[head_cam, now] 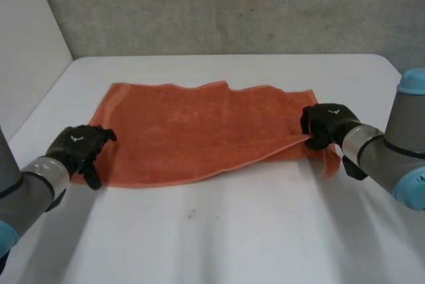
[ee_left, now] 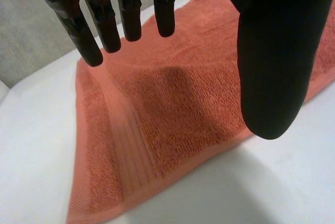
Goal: Fold the laundry
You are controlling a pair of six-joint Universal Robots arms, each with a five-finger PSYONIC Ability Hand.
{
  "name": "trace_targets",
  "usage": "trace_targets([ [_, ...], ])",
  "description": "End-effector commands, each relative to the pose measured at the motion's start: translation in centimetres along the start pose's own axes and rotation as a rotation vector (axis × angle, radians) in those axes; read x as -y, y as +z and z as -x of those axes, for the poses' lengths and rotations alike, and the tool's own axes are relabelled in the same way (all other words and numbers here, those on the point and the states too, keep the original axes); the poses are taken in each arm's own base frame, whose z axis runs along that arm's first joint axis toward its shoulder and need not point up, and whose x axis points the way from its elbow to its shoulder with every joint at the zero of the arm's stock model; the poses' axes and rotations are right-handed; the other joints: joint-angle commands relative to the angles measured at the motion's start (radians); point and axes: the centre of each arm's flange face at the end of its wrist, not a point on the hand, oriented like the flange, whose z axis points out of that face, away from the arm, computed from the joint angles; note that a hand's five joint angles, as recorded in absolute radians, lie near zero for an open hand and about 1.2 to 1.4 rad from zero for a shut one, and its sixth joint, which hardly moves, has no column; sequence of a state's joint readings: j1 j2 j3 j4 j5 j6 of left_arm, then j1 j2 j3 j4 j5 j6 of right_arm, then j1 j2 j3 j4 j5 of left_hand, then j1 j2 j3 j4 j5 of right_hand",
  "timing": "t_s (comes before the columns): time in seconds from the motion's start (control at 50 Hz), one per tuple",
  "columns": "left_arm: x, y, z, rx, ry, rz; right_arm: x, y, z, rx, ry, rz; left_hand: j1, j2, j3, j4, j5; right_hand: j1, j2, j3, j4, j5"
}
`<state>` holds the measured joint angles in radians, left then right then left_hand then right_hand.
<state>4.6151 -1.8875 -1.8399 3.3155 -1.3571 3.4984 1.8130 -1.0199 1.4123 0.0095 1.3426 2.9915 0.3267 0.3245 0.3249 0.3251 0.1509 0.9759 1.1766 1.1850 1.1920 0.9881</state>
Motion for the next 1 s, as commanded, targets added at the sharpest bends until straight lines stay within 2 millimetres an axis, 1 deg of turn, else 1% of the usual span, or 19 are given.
trace_targets([
  [0.02, -1.2, 1.2, -0.1, 0.001, 0.000, 0.004, -0.2, -0.1, 0.3, 0.008, -0.006, 0.002, 0.180, 0.182, 0.182, 0.182, 0.181, 0.420, 0.220, 0.211, 0.204, 0.234],
  [0.12, -1.2, 1.7, 0.2, 0.020, 0.006, -0.021, -0.3, -0.1, 0.4, 0.012, -0.010, 0.005, 0.274, 0.276, 0.276, 0.276, 0.275, 0.420, 0.220, 0.211, 0.204, 0.234],
  [0.24, -1.3, 1.9, 0.7, 0.035, 0.013, -0.020, -0.3, -0.2, 0.4, 0.012, -0.010, 0.006, 0.271, 0.274, 0.273, 0.273, 0.273, 0.420, 0.220, 0.211, 0.204, 0.234],
  [0.28, -1.5, 2.0, 1.4, 0.051, 0.039, -0.013, -0.3, -0.2, 0.4, 0.013, -0.012, 0.006, 0.271, 0.274, 0.273, 0.273, 0.273, 0.420, 0.220, 0.211, 0.204, 0.234],
  [0.34, -1.8, 2.1, 1.8, 0.062, 0.079, -0.001, -0.3, -0.2, 0.5, 0.014, -0.015, 0.003, 0.271, 0.274, 0.273, 0.273, 0.273, 0.420, 0.220, 0.211, 0.204, 0.234],
  [0.4, -1.8, 2.1, 1.8, 0.061, 0.100, 0.001, -0.3, -0.2, 0.5, 0.014, -0.015, 0.005, 0.271, 0.274, 0.273, 0.273, 0.273, 0.420, 0.220, 0.211, 0.204, 0.234],
  [0.44, -2.2, 2.2, 1.7, 0.058, 0.129, 0.016, -0.3, -0.2, 0.6, 0.016, -0.017, 0.005, 0.271, 0.274, 0.273, 0.273, 0.273, 0.420, 0.220, 0.211, 0.204, 0.234],
  [0.72, -3.2, 3.0, 1.5, 0.044, 0.125, 0.039, -0.3, -0.2, 0.6, 0.016, -0.017, 0.003, 0.268, 0.271, 0.270, 0.270, 0.270, 0.420, 0.220, 0.211, 0.204, 0.234],
  [0.88, -3.5, 3.6, 1.6, 0.040, 0.125, 0.045, -0.4, -0.2, 0.6, 0.016, -0.018, 0.005, 0.274, 0.276, 0.276, 0.276, 0.276, 0.420, 0.220, 0.211, 0.204, 0.234],
  [1.0, -3.3, 4.0, 1.8, 0.046, 0.127, 0.035, -0.4, -0.1, 0.6, 0.019, -0.019, 0.003, 0.304, 0.306, 0.305, 0.305, 0.305, 0.420, 0.220, 0.211, 0.204, 0.234],
])
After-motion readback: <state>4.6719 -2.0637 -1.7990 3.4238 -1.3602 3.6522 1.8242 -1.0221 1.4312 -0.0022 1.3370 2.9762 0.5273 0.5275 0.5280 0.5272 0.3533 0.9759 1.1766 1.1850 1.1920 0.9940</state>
